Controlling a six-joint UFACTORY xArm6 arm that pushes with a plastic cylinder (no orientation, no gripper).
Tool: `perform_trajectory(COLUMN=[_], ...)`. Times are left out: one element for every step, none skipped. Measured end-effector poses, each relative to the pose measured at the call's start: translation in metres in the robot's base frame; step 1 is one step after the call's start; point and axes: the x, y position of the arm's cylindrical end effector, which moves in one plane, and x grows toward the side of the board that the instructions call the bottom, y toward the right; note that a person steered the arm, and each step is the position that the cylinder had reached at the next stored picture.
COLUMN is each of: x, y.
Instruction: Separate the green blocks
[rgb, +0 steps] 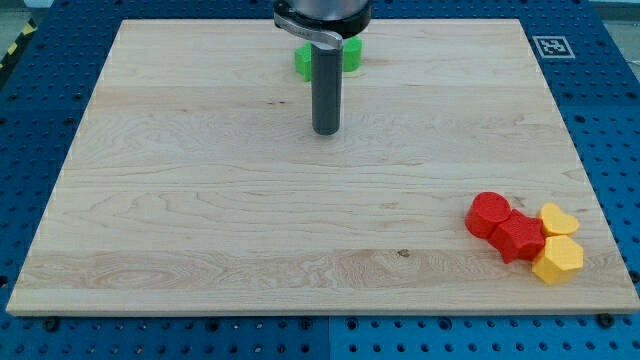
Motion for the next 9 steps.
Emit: perform_trajectory(x=[-0.006,-0.032,-0.037,-0.062,-0.1,-0.112,-0.128,-0.137,-0.137], y=[0.027,0.073,0.08,0.08,0.08,0.08,0.08,0.08,0.075])
